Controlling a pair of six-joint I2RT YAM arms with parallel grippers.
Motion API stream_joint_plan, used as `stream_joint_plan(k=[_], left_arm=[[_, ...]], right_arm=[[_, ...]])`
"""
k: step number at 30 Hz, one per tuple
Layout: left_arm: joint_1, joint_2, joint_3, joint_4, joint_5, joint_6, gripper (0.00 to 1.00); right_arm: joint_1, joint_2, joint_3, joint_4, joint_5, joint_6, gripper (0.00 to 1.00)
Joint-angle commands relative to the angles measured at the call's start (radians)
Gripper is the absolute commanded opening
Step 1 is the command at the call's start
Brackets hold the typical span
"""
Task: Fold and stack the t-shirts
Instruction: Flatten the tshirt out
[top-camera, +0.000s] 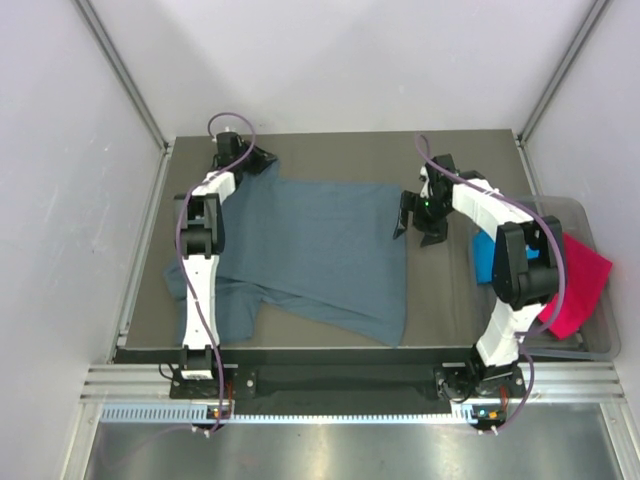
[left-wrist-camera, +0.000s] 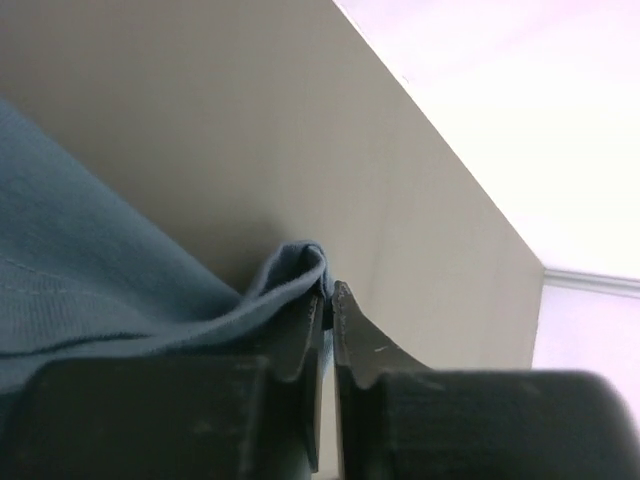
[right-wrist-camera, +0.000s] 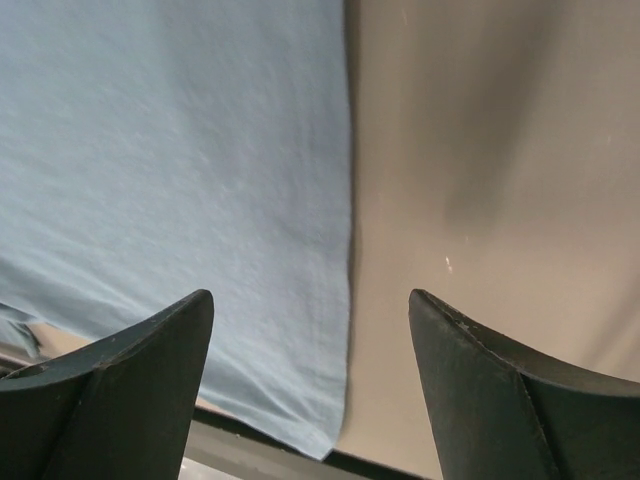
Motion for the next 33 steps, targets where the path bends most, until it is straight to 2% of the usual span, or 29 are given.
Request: stream_joint_plan(k=[1, 2, 3, 5, 6, 7, 10, 13, 15, 18, 21, 24, 27, 29, 31, 33], left_arm=[[-0.046, 0.003, 0.084, -0.016, 0.016, 0.108, 0.12], [-0.056, 0.008, 0.119, -0.045, 0.015, 0.152, 0.13], [-0.077, 0.02, 0.205, -0.112, -0.017, 0.262, 0.2], [-0.091, 0.023, 0.258, -0.154, -0.018, 0.344, 0.28], [-0.091, 0.01, 0.265, -0.148, -0.01, 0.381, 0.31], [-0.09, -0.003, 0.261, -0.14, -0.008, 0.396, 0.38], [-0.071, -0.067, 0.234, -0.151, -0.044, 0.441, 0.48], [-0.044, -0.162, 0.134, -0.186, -0.137, 0.429, 0.47], [-0.022, -0.229, 0.063, -0.188, -0.174, 0.383, 0.43], [0.051, -0.288, -0.099, -0.148, -0.151, 0.305, 0.4], [0.096, -0.322, -0.164, -0.156, -0.12, 0.254, 0.36], [0.102, -0.352, -0.173, -0.217, -0.131, 0.305, 0.36], [0.104, -0.362, -0.123, -0.356, -0.156, 0.377, 0.39], [0.102, -0.363, -0.075, -0.512, -0.209, 0.431, 0.43], [0.107, -0.369, -0.029, -0.589, -0.263, 0.54, 0.56], [0.127, -0.38, -0.027, -0.643, -0.304, 0.647, 0.61]], right_arm=[[-0.011, -0.071, -0.023, 0.025, -0.008, -0.008, 0.79], [-0.011, -0.067, -0.017, 0.023, -0.009, -0.012, 0.79], [-0.01, -0.058, -0.011, 0.023, -0.012, -0.014, 0.79], [-0.01, -0.047, 0.021, 0.017, -0.014, -0.023, 0.79], [-0.011, -0.041, 0.034, 0.016, -0.015, -0.025, 0.79], [-0.011, -0.029, 0.046, 0.006, -0.015, -0.031, 0.79], [-0.01, -0.009, 0.092, -0.013, -0.023, -0.038, 0.8], [-0.01, -0.002, 0.115, -0.017, -0.028, -0.045, 0.8], [-0.011, 0.001, 0.12, -0.012, -0.034, -0.045, 0.8], [-0.011, 0.008, 0.117, -0.004, -0.046, -0.045, 0.8], [-0.01, 0.022, 0.12, 0.011, -0.046, -0.043, 0.8], [-0.011, 0.051, 0.146, 0.022, -0.026, -0.034, 0.79], [-0.007, 0.095, 0.204, 0.037, 0.04, -0.023, 0.7], [-0.008, 0.14, 0.283, 0.031, 0.067, -0.02, 0.68], [-0.008, 0.209, 0.34, 0.04, 0.096, -0.022, 0.68], [-0.011, 0.281, 0.429, 0.049, 0.127, -0.034, 0.68]])
